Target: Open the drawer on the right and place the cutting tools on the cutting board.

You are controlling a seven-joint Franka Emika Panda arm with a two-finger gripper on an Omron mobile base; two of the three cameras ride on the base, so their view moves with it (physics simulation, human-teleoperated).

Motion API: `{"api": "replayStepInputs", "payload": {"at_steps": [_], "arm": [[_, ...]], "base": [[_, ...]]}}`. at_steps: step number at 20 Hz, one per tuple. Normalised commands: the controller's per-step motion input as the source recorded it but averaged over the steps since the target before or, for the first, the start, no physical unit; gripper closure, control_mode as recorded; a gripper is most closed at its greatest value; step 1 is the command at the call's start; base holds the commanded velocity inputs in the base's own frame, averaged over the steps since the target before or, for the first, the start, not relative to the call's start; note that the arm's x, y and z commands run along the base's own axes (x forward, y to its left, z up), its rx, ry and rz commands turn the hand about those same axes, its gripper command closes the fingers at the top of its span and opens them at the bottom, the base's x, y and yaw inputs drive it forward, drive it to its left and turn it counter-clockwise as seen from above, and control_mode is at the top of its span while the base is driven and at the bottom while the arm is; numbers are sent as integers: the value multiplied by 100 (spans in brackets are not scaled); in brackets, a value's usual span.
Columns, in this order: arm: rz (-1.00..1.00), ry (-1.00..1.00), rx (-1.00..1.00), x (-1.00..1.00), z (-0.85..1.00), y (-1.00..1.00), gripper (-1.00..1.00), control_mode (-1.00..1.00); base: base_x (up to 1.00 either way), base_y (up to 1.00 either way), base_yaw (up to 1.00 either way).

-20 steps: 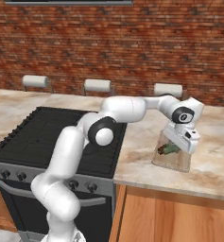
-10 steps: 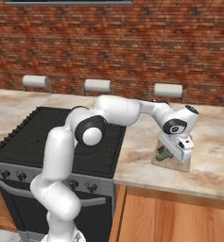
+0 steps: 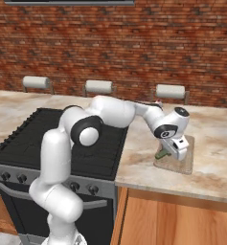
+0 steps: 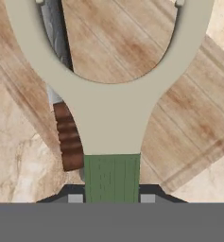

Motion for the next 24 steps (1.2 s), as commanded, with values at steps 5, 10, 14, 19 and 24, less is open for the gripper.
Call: {"api": "replayStepInputs", "payload": {"at_steps": [5,10,14,19,24], "arm": [[-1,0,-9,34,0,-36,100,-100],[0,0,-8,22,0,-36,100,-100],[0,0,-6,17,-13,-37,100,-100],[0,0,-4,-1,-27,-23,100,-100],[0,0,-2,-17,-24,-5,-100,-100]], "base": [[0,0,0],[0,0,0],[0,0,0],[0,0,0],[0,0,0]]}}
